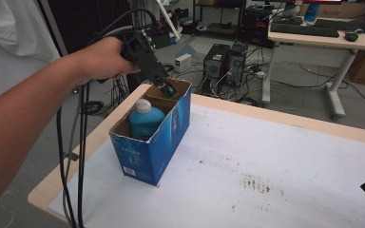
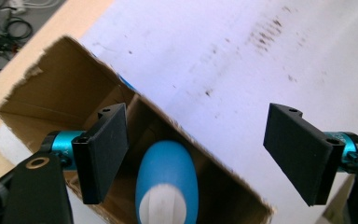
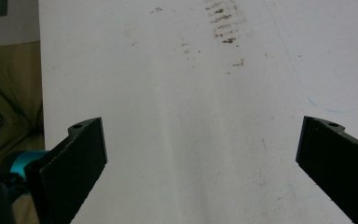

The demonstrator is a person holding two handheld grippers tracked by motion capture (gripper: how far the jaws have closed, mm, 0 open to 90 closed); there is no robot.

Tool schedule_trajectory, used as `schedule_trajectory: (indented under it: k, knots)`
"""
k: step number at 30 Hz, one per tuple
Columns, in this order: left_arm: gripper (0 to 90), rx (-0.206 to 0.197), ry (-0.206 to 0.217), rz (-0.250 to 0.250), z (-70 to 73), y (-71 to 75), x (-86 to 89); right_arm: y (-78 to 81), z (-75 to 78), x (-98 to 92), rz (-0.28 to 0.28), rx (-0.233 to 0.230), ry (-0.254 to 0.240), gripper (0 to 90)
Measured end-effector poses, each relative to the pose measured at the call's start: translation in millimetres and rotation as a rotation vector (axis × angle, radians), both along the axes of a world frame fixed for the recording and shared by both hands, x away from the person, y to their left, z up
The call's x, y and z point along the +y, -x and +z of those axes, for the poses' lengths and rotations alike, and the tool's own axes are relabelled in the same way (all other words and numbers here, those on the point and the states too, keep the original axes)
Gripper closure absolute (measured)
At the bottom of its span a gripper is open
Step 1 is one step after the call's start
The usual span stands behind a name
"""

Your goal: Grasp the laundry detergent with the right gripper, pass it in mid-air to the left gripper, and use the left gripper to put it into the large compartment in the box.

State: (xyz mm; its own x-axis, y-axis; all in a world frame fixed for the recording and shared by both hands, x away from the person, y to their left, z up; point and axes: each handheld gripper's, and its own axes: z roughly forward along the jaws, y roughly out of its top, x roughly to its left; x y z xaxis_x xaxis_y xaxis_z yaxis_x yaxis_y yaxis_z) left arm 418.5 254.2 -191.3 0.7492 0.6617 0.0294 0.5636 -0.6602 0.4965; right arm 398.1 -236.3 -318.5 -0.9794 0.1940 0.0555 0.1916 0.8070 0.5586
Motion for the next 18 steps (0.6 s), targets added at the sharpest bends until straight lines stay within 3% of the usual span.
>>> schedule_trajectory:
  k: [2, 5, 7, 18]
  knots:
    - [22.1, -0.002, 0.02, -0.029, 0.5, -1.2, -10.7, 0.8, 1.4, -1.3, -0.001, -0.005, -0.004, 0.9]
    - [6.5, 0.009, 0.002, -0.038, -1.6, -3.8, -21.2, 1.4, 2.5, -2.3, -0.003, -0.01, -0.012, 0.9]
    - [1.7, 0.01, -0.014, -0.032, -3.7, -5.4, -27.6, 2.1, 3.3, -2.6, -0.005, -0.013, -0.014, 0.9]
    - [1.6, -0.006, -0.015, -0.092, -4.7, -8.7, -59.0, 2.3, 6.2, -6.0, -0.011, -0.021, -0.028, 0.9]
